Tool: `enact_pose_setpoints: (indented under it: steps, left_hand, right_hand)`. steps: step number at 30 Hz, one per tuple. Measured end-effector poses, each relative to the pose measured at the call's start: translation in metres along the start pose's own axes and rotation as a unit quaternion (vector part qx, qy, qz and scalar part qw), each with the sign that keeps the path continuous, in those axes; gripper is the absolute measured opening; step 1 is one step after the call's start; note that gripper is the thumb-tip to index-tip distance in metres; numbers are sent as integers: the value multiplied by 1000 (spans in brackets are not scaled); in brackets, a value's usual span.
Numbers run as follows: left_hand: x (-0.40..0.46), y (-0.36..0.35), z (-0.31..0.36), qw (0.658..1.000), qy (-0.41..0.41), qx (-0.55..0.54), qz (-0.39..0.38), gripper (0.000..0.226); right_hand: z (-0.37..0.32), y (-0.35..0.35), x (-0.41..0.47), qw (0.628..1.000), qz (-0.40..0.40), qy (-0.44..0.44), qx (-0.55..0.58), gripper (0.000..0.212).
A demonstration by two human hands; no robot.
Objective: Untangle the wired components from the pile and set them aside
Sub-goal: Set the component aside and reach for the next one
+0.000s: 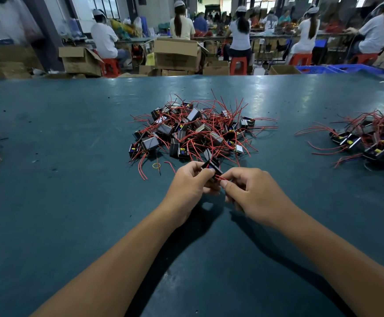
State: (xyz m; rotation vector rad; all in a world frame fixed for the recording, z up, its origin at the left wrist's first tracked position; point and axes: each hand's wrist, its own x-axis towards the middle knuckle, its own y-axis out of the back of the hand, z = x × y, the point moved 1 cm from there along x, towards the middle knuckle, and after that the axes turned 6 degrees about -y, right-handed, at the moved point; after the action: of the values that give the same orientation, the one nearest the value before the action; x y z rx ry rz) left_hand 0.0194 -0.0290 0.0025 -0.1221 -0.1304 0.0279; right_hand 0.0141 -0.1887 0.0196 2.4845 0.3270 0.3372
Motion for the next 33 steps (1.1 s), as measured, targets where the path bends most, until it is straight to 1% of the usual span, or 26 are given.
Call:
enact_pose_setpoints:
  steps: [5,10,12,18,23,26,28,29,30,32,33]
  left_hand:
    - [0,1,-1,1000,8,22,-14,5]
    - [0,2,0,1000,21,-1,5,1]
    - [1,5,2,1000,17,0,16,6]
    - [5,16,4,996,-13,78,31,11]
    - [7,24,3,996,-20,74,36,7]
    - [9,30,4,995,-16,96,23,4]
    - [10,34,4,992,2,125,7,4]
    - [10,36,4,988,2,158,-3,5]
    - [10,38,4,977,-12,213,-14,6]
    - [9,41,3,934,-66,350,-36,7]
    - [9,41,4,911,-90,401,-46,8]
  right_hand:
    - [1,2,0,999,25,-21,-7,14]
    - [5,9,4,998,38,-41,-13,18]
    - [7,12,6,998,40,-43,-9,18]
    - [13,19,9,998,36,-49,-10,19]
    - [18,26,10,997,53,-55,-10,18]
    - [20,30,12,996,60,-66,-11,20]
    - [22,34,13,995,53,-80,-9,21]
    - [23,36,14,995,45,-87,-9,22]
    - [24,38,13,995,32,-92,-14,22]
    - [24,39,12,995,0,-96,-25,23]
    - [24,38,11,995,-15,-97,-29,24]
